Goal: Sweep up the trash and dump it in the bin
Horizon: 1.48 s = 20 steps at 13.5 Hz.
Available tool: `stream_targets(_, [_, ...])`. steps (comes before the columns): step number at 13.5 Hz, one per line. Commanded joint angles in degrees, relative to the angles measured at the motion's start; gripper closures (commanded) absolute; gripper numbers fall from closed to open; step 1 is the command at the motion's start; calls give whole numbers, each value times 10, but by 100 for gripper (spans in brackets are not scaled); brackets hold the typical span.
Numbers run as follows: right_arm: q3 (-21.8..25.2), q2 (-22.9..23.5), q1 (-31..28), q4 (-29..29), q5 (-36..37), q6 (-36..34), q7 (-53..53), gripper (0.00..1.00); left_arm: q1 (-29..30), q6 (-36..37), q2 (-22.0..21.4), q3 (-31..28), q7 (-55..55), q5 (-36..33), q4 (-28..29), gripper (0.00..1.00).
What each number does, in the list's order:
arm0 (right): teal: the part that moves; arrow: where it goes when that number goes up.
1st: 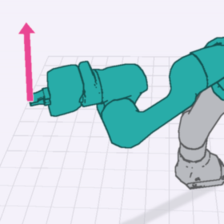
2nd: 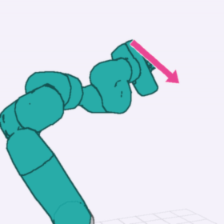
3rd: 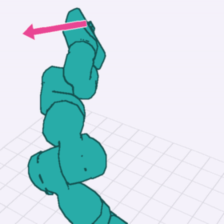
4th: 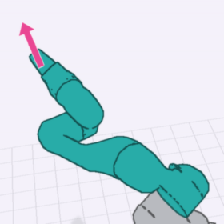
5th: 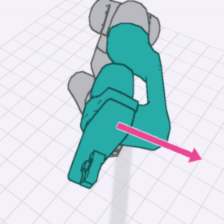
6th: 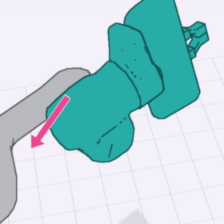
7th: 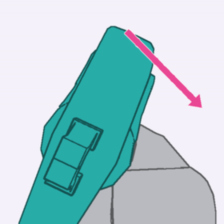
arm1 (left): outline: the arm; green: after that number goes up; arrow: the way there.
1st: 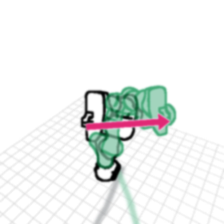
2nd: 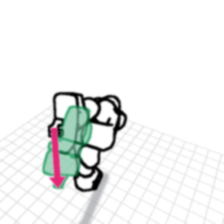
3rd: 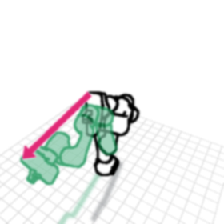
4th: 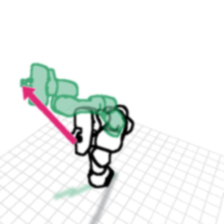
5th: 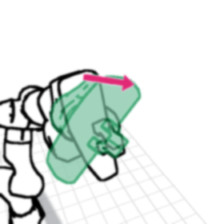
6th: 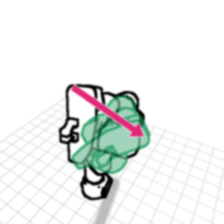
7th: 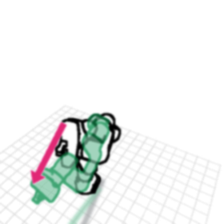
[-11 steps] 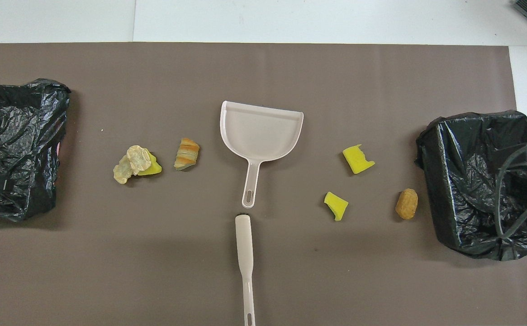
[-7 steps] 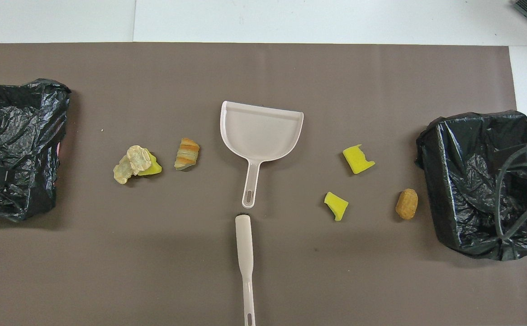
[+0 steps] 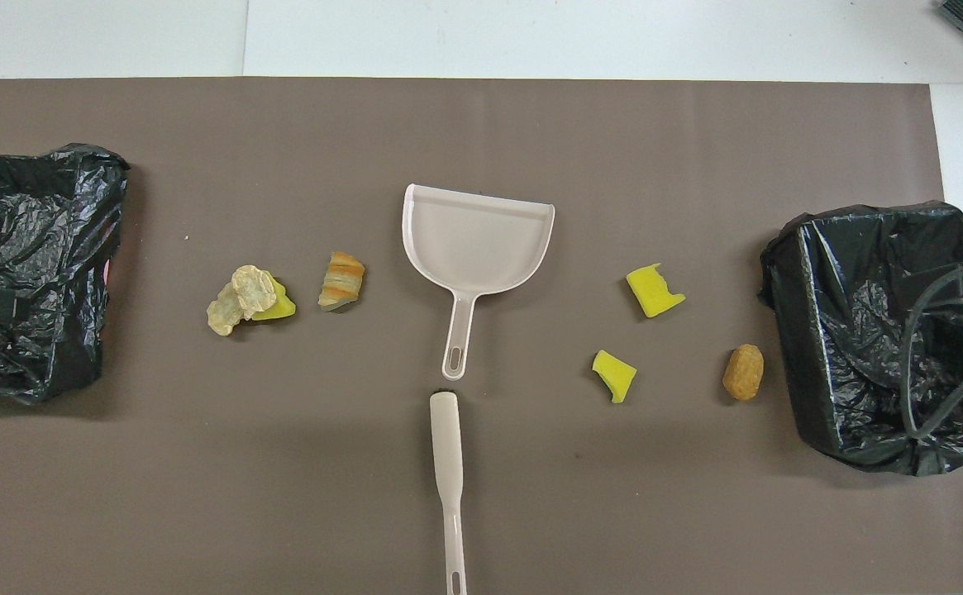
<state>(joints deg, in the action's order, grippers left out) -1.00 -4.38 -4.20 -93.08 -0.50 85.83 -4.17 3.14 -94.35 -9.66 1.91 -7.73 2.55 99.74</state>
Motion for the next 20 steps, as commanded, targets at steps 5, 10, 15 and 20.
stream_targets(5, [-5,-16,-7,-17,-13,-4,-11,0,-4,8,3,-3,9,1,-6,0])
stream_targets(10, [-5,-19,-7,-21,-13,-3,-10,0,-6,8,3,-2,8,1,-6,0])
stream_targets(15, [-5,-22,-7,-26,-13,-1,-9,0,-5,8,3,-2,9,1,-6,0])
stream_targets(20, [-5,-22,-7,-26,-13,0,-10,0,-4,8,3,-2,9,1,-6,0])
